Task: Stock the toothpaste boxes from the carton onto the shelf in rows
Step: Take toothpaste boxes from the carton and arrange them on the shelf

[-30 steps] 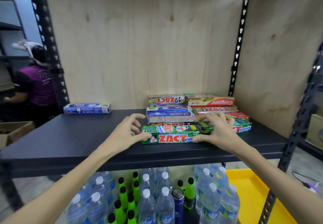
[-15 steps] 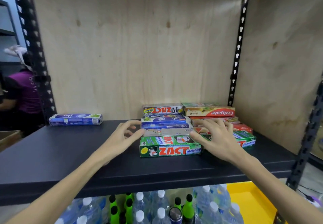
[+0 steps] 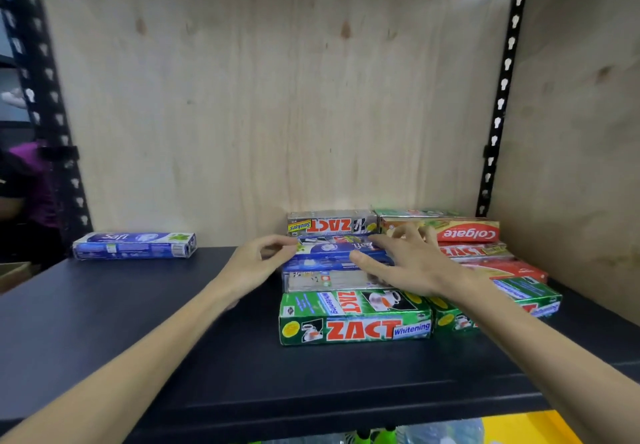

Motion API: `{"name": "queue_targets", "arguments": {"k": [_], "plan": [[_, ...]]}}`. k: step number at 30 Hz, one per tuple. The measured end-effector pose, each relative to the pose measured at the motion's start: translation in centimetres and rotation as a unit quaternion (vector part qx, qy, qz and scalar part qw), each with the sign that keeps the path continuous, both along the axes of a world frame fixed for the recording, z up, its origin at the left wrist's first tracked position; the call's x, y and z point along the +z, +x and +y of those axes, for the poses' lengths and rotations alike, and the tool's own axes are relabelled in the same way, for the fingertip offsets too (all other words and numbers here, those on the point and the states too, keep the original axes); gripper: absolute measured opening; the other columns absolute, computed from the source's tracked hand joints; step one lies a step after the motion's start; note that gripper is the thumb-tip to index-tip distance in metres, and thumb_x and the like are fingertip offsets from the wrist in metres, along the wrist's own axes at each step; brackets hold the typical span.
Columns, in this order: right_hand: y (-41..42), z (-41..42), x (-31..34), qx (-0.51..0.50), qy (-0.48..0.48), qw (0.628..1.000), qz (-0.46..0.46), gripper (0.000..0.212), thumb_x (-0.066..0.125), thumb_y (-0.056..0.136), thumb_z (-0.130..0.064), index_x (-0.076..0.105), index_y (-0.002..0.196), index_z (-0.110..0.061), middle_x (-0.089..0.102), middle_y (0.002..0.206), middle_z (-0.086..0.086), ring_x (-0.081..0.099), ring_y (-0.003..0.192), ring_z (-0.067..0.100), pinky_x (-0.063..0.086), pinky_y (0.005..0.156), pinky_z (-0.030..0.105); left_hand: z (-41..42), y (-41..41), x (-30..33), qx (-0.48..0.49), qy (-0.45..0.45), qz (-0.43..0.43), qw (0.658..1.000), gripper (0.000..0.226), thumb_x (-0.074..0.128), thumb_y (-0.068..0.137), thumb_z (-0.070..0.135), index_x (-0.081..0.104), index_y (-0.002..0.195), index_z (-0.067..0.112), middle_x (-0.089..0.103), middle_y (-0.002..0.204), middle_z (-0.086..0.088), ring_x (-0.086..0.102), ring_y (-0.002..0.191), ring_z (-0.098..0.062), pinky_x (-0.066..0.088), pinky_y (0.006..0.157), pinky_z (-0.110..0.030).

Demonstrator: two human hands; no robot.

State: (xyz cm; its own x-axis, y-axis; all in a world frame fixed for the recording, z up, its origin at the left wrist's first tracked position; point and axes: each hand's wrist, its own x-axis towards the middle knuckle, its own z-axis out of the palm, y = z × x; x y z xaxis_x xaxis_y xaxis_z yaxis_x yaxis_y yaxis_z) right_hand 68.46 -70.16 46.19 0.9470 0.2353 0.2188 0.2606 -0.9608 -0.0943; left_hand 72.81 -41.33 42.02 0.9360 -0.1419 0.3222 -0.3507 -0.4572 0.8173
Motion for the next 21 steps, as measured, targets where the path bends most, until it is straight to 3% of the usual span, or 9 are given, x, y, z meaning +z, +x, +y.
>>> {"name": "queue_targets", "arguments": {"k": [3, 6, 8, 11, 13, 17, 21], "plan": [[-0.3, 0.3, 0.3, 0.005, 0.023, 1.0, -0.002, 0.084, 0.025, 0.085, -0.083, 0.035, 0.153, -0.035, 0.044, 0.15, 0.004, 0.019, 0.141, 0.021, 0.014, 0.113, 0.045, 0.7, 0.1, -0.1, -0.006, 0.006, -0.017, 1.0, 0.021, 0.068, 0.094, 0.034, 0.072, 0.115, 0.031, 0.073, 0.114, 0.015, 0.068, 0.103, 0.0, 0.052, 0.098, -0.028], [0.2, 1.2, 0.1, 0.033, 0.048, 0.998, -0.008, 0.079, 0.034, 0.088, -0.079, 0.039, 0.151, -0.033, 0.051, 0.148, -0.007, 0.022, 0.141, 0.017, 0.013, 0.114, 0.046, 2.1, -0.5, 0.2, 0.012, 0.046, -0.041, 0.998, 0.02, 0.066, 0.096, 0.03, 0.071, 0.115, 0.03, 0.074, 0.112, 0.012, 0.067, 0.1, 0.002, 0.049, 0.09, -0.017], [0.6, 2.1, -0.2, 0.055, 0.053, 0.997, -0.024, 0.08, 0.036, 0.084, -0.083, 0.042, 0.148, -0.035, 0.055, 0.144, -0.011, 0.025, 0.138, 0.015, 0.016, 0.113, 0.047, 3.7, -1.1, 0.4, 0.02, 0.065, -0.051, 0.996, 0.019, 0.065, 0.097, 0.027, 0.072, 0.115, 0.029, 0.075, 0.109, 0.011, 0.068, 0.1, 0.001, 0.047, 0.091, -0.017], [0.7, 4.5, -0.4, 0.084, 0.082, 0.993, -0.032, 0.062, 0.046, 0.09, -0.073, 0.05, 0.141, -0.038, 0.047, 0.122, -0.026, 0.021, 0.124, 0.007, 0.017, 0.112, 0.045, 7.4, -2.3, 0.6, 0.042, 0.082, -0.059, 0.994, 0.02, 0.063, 0.098, 0.024, 0.072, 0.116, 0.027, 0.075, 0.109, 0.01, 0.069, 0.1, 0.001, 0.048, 0.096, -0.022], [1.0, 6.7, -0.5, 0.11, 0.109, 0.987, -0.036, 0.043, 0.048, 0.097, -0.061, 0.056, 0.133, -0.04, 0.045, 0.113, -0.023, 0.023, 0.125, 0.009, 0.014, 0.11, 0.042, 10.1, -3.3, 0.7, 0.066, 0.099, -0.06, 0.991, 0.02, 0.062, 0.099, 0.026, 0.071, 0.116, 0.03, 0.073, 0.11, 0.013, 0.067, 0.1, 0.006, 0.047, 0.094, -0.017], [2.3, 11.7, -0.7, 0.15, 0.094, 0.982, -0.061, 0.037, 0.044, 0.1, -0.056, 0.063, 0.129, -0.043, 0.056, 0.137, -0.015, 0.034, 0.13, 0.018, 0.017, 0.107, 0.045, 15.0, -5.6, 0.5, 0.103, 0.116, -0.071, 0.985, 0.018, 0.062, 0.099, 0.025, 0.071, 0.113, 0.032, 0.072, 0.111, 0.017, 0.066, 0.099, 0.009, 0.043, 0.089, -0.007], [3.2, 16.3, -0.6, 0.176, 0.087, 0.979, -0.058, 0.034, 0.046, 0.099, -0.059, 0.063, 0.127, -0.05, 0.064, 0.123, -0.009, 0.039, 0.125, 0.022, 0.02, 0.104, 0.042, 20.0, -7.7, 0.6, 0.143, 0.134, -0.076, 0.978, 0.016, 0.061, 0.099, 0.023, 0.069, 0.111, 0.032, 0.073, 0.109, 0.015, 0.068, 0.099, 0.006, 0.047, 0.096, -0.02]]}}
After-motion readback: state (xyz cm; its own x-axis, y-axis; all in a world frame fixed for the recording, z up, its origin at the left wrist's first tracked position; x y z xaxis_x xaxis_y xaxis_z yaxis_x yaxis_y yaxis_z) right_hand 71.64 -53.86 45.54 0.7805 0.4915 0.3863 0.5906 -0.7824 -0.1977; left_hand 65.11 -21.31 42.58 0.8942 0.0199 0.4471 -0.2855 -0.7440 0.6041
